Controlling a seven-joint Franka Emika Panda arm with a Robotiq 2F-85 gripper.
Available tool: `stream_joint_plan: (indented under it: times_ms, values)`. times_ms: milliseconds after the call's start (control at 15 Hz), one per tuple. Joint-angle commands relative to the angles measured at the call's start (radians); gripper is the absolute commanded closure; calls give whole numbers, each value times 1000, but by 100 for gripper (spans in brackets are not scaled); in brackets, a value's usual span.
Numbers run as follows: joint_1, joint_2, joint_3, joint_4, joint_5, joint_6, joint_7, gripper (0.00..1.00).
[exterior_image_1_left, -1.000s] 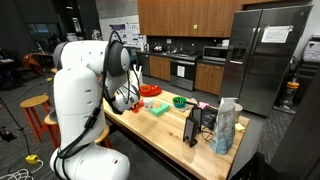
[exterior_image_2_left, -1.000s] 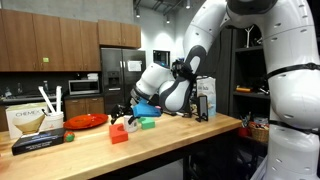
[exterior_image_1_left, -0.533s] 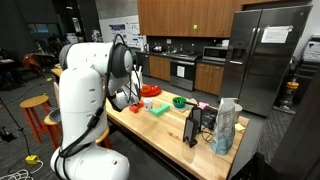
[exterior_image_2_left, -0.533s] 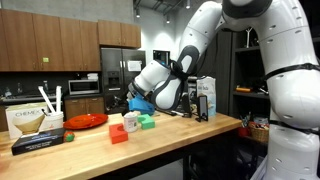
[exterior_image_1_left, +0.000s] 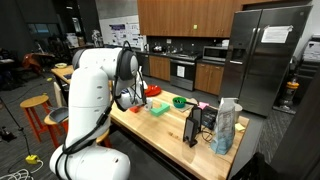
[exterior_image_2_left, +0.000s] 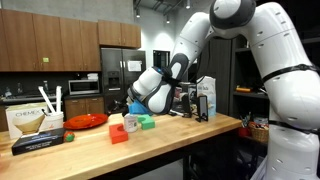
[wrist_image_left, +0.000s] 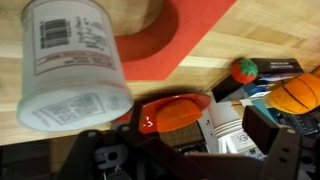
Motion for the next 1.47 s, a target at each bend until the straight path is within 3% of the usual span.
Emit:
stream_joint_plan:
  times_ms: [0, 267, 533, 800, 867, 933, 1067, 1200, 1400]
  values:
    - [212, 53, -247, 60, 109, 27, -160, 0]
    - [489, 131, -541, 85, 275, 45, -286, 0]
    - [691, 198, -725, 126, 411, 21, -342, 0]
    - [944, 319, -995, 178, 560, 27, -412, 0]
    - [983, 330, -1032, 194, 583, 29, -409, 0]
    - [1000, 332, -1024, 214, 703, 21, -513, 0]
    - [1052, 327, -1048, 213, 776, 21, -541, 0]
    - [1039, 208, -963, 118, 782, 25, -560, 0]
    - [1043, 143, -937, 55, 750, -90, -505, 0]
